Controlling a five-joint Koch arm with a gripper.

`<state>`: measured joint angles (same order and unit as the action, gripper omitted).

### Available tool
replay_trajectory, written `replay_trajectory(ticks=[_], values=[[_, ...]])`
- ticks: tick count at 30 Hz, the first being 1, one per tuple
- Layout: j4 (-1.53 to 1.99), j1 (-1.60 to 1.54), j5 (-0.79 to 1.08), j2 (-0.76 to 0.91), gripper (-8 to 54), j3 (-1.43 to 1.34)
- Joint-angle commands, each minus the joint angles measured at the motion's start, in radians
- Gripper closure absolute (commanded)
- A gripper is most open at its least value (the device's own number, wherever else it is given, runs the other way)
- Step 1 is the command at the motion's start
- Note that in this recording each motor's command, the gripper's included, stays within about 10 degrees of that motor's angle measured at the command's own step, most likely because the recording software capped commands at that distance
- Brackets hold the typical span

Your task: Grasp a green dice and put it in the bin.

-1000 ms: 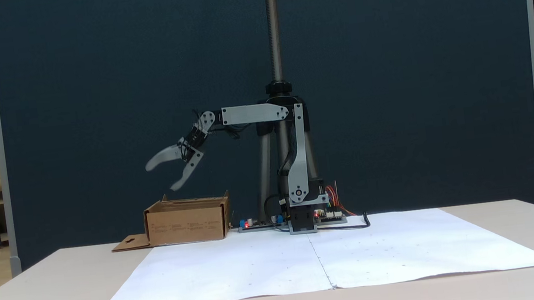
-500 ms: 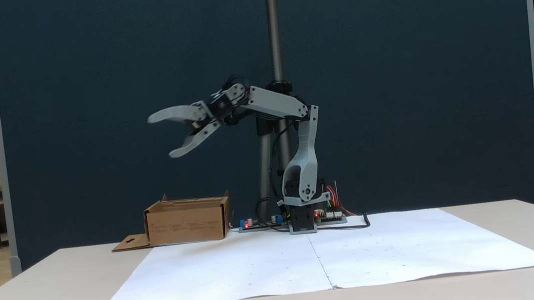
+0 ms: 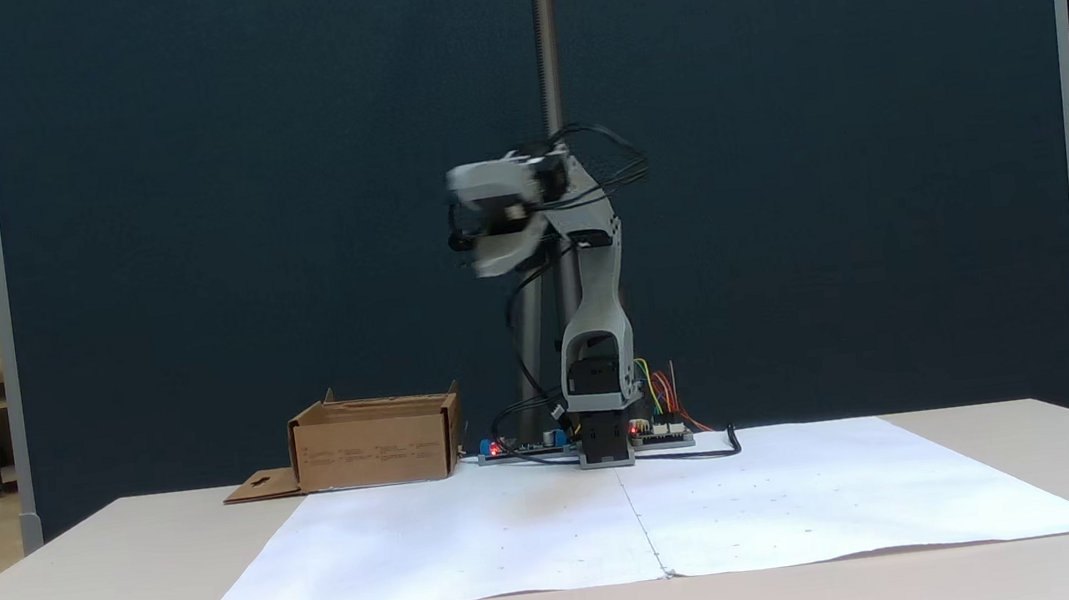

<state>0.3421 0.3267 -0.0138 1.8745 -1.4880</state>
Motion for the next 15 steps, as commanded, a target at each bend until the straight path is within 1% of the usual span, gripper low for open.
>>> replay_trajectory(ticks=[1,7,11,15], values=[[-0.083,-0.095,-0.063,0.075,0.6,-0.041],[-0.299,-0.261,-0.058,0.186,0.0,-0.405],[-0.431,-0.278,-0.057,0.252,0.0,-0.657],[-0.558,-0.267,-0.055,0.278,0.9,-0.85]])
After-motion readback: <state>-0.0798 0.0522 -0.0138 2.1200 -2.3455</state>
